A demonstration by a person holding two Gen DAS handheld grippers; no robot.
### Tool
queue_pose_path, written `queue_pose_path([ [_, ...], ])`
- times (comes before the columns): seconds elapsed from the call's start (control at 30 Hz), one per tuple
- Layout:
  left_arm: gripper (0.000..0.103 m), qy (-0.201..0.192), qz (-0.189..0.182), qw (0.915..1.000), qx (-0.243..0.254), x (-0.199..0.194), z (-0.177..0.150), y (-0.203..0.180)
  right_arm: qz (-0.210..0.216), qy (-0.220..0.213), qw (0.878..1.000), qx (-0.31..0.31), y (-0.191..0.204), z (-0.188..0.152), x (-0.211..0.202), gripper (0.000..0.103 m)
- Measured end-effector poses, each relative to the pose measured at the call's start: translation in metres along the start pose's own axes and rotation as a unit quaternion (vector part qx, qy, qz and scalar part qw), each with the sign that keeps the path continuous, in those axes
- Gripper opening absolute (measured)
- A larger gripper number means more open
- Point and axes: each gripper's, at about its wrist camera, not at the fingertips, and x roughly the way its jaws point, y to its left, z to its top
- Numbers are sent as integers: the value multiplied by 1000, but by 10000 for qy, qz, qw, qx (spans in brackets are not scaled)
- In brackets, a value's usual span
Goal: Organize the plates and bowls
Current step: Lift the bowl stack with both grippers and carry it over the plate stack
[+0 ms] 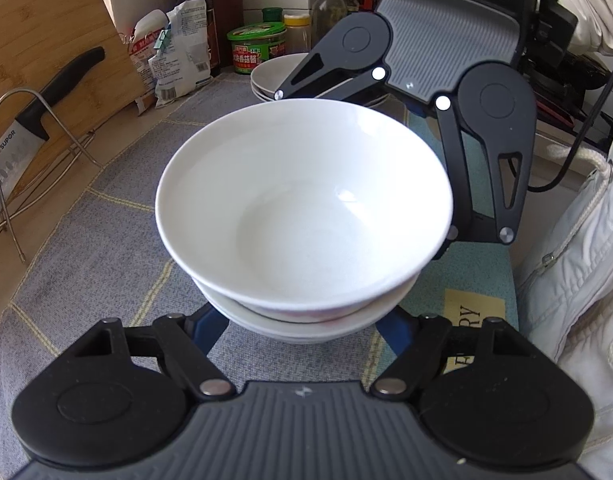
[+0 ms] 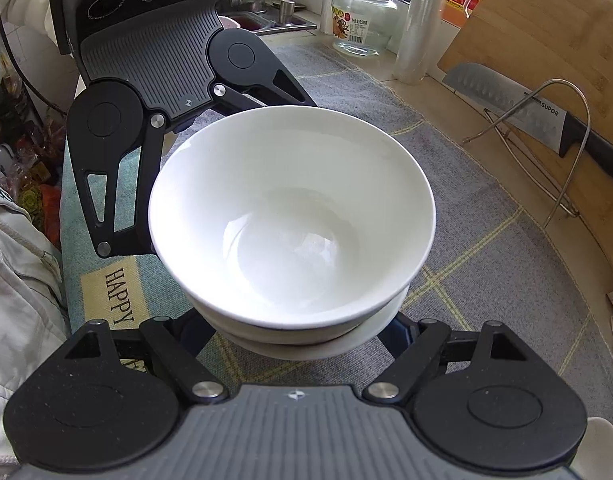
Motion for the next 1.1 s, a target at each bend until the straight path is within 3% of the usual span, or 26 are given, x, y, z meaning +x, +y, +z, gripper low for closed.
queue_pose_path([
  [0.53,79,-73,133,9999,-50,33,72,-43,-81,-79,9997,-215,-31,-50,-61,88],
  [1.1,79,-257,76,9987,441,101,164,-49,-576,-100,9983,-18,-101,-124,-121,88],
])
